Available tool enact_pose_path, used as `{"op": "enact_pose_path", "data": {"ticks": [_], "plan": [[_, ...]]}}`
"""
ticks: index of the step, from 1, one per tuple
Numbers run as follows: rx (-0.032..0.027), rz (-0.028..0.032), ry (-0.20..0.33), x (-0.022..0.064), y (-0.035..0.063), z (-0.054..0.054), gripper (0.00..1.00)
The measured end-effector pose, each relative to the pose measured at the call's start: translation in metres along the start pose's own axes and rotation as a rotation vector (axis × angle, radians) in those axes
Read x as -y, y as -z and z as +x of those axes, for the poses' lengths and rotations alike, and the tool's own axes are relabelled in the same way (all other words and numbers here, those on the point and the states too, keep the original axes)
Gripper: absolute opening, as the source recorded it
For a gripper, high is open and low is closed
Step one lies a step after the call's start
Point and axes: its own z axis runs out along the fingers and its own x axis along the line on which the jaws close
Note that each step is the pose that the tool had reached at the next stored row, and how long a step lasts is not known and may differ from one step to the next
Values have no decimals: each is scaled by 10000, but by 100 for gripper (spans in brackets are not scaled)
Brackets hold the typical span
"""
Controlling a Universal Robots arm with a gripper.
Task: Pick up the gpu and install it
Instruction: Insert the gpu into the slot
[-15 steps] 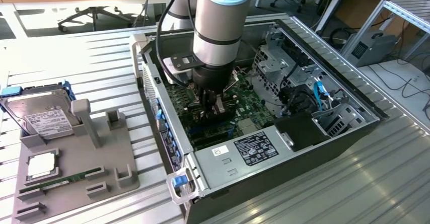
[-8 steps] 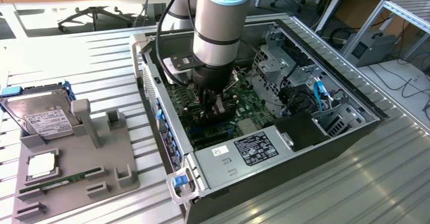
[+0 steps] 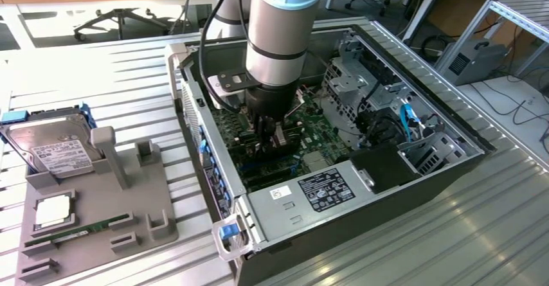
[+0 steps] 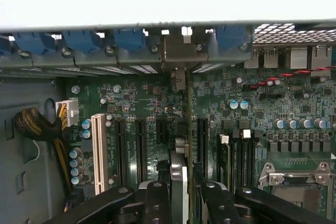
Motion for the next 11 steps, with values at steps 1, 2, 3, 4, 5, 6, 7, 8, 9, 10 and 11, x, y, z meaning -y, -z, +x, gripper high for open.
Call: {"op": "enact_pose_path", "data": {"ticks": [1, 2, 3, 4, 5, 6, 7, 8, 9, 10, 11], "plan": [[-1, 0, 0, 0, 0, 0, 27], [-1, 0, 1, 0, 0, 0, 27], [-1, 0, 1, 0, 0, 0, 27], [-2, -1, 1, 0, 1, 0, 27], [-2, -1, 1, 0, 1, 1, 27], [2, -1, 1, 0, 0, 0, 27], [0, -2, 0, 0, 0, 0, 28], [-1, -1, 0, 0, 0, 0, 28], [-1, 0, 0, 0, 0, 0, 34], [-1, 0, 0, 0, 0, 0, 34], [-1, -1, 1, 0, 0, 0, 34]]}}
